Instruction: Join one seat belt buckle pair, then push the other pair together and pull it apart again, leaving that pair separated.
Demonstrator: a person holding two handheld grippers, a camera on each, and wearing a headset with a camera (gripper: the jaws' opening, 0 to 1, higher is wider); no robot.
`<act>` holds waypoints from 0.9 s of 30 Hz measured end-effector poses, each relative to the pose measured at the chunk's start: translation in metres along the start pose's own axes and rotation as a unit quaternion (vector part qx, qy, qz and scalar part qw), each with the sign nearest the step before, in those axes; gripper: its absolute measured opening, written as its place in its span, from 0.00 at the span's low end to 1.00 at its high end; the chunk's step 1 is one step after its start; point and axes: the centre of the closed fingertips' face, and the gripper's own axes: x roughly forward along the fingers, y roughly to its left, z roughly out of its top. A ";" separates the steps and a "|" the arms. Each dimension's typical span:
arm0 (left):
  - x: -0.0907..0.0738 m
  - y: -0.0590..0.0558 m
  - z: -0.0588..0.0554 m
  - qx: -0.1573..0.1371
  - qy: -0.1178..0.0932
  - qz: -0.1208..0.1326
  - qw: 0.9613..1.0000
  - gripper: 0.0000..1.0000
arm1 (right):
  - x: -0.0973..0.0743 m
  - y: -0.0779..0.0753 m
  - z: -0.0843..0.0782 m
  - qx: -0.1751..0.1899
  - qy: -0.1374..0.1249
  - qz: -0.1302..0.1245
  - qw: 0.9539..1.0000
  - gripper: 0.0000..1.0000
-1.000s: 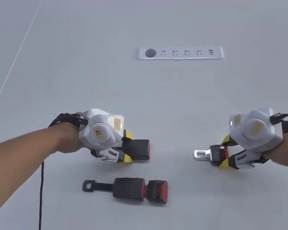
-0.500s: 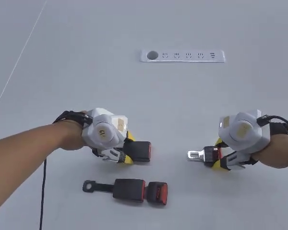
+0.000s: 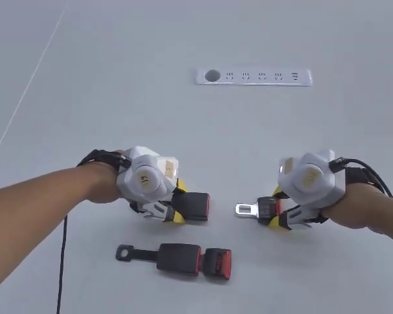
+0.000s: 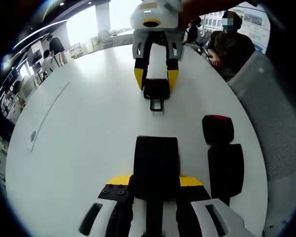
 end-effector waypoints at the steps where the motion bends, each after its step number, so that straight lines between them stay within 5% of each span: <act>1: 0.000 0.000 0.000 0.000 0.000 0.000 1.000 0.34 | 0.001 0.000 0.002 0.001 -0.001 0.000 1.000 0.36; 27: 0.000 0.000 0.004 -0.004 0.003 0.002 1.000 0.34 | 0.023 0.006 0.049 -0.002 -0.044 0.004 0.999 0.36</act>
